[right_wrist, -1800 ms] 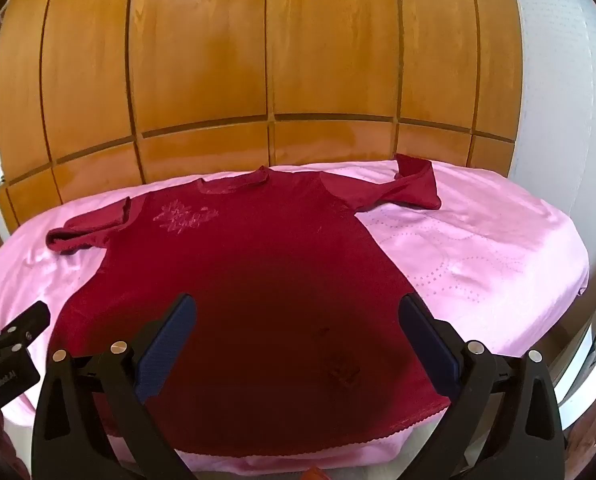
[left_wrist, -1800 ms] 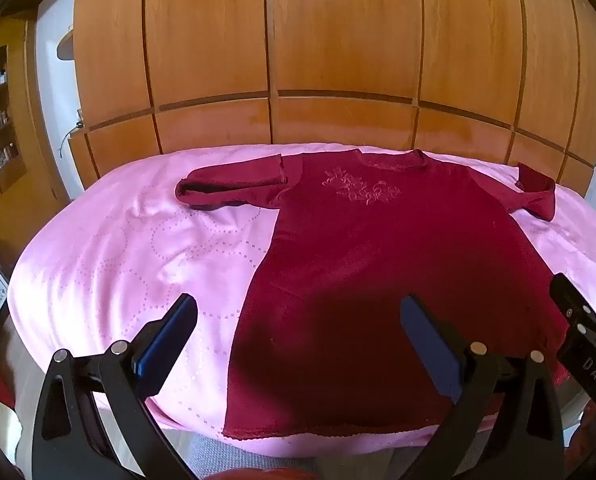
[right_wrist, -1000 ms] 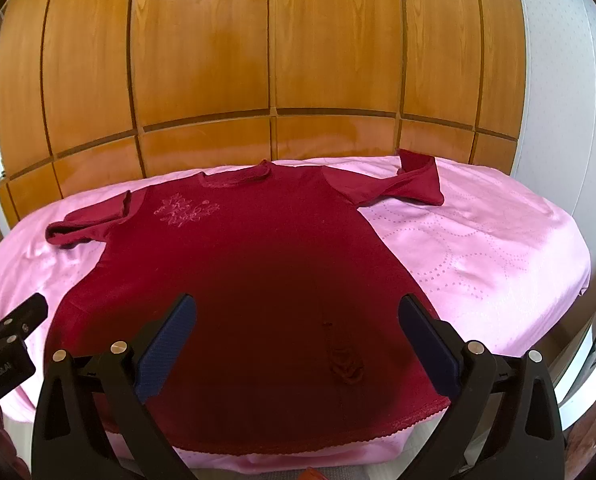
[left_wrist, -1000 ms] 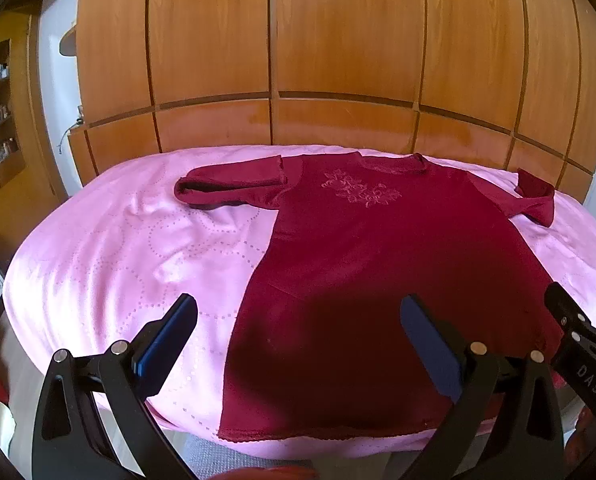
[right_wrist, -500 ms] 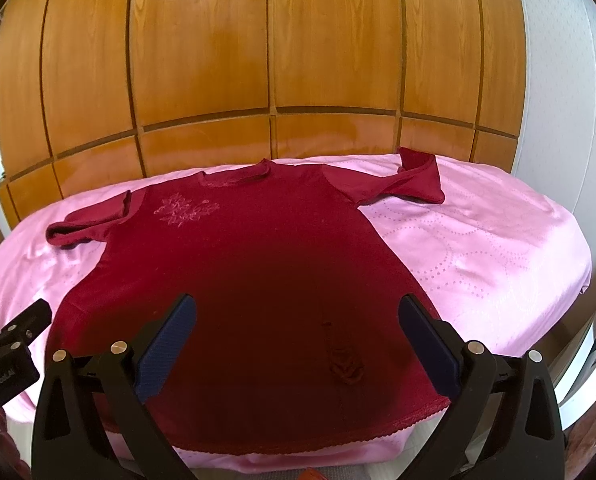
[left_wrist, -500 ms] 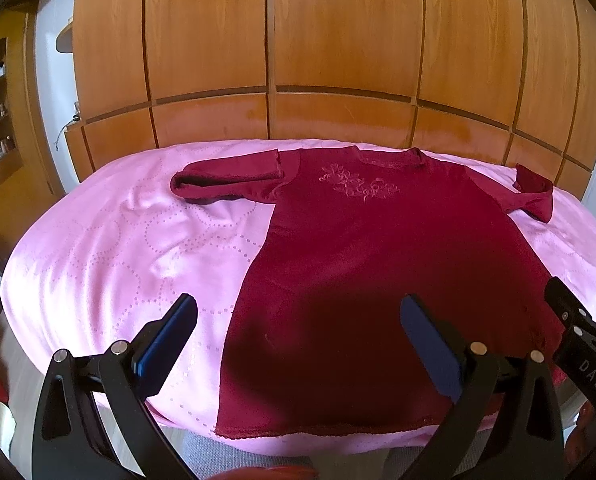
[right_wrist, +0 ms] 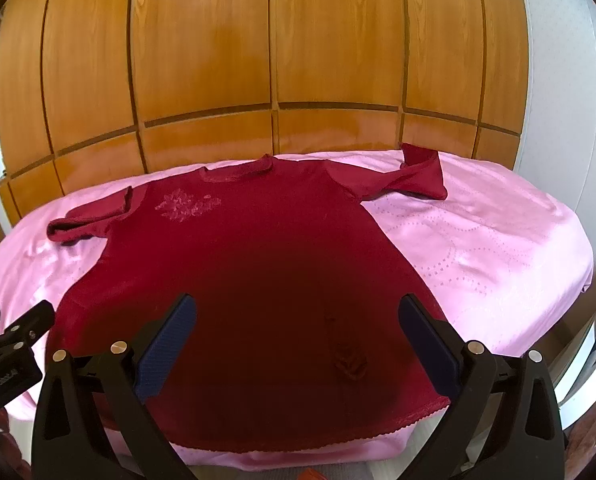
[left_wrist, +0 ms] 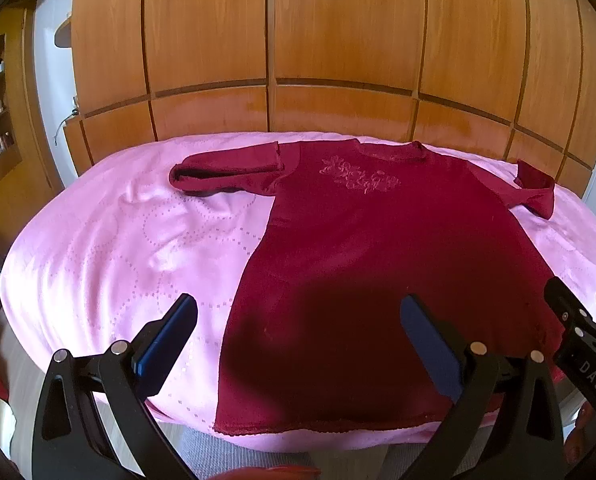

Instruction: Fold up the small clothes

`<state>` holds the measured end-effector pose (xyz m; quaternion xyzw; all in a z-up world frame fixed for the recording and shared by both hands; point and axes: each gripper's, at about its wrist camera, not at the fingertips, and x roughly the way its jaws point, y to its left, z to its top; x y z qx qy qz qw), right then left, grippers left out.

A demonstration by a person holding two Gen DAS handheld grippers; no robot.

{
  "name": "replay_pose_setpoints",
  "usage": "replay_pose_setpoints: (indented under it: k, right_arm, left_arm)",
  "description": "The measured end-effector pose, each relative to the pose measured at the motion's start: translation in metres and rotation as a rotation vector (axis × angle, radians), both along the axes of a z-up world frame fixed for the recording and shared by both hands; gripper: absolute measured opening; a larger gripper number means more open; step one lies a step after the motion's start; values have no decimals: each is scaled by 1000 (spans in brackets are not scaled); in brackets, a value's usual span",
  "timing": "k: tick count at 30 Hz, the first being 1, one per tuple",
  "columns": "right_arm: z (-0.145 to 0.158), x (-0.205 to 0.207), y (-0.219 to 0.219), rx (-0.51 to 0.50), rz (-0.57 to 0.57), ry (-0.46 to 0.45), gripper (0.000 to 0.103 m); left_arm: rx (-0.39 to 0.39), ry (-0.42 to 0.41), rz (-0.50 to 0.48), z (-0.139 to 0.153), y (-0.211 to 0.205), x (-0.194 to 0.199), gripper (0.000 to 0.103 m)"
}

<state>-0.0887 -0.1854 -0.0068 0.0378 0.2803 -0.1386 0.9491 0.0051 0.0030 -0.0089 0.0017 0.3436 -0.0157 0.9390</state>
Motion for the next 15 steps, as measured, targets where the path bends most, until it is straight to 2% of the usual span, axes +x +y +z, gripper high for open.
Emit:
replay_pose_setpoints:
  k: [15]
  right_arm:
    - [-5,1,3,8,7,23,100]
  left_arm:
    - [-1,43,6,-9,2,6,101]
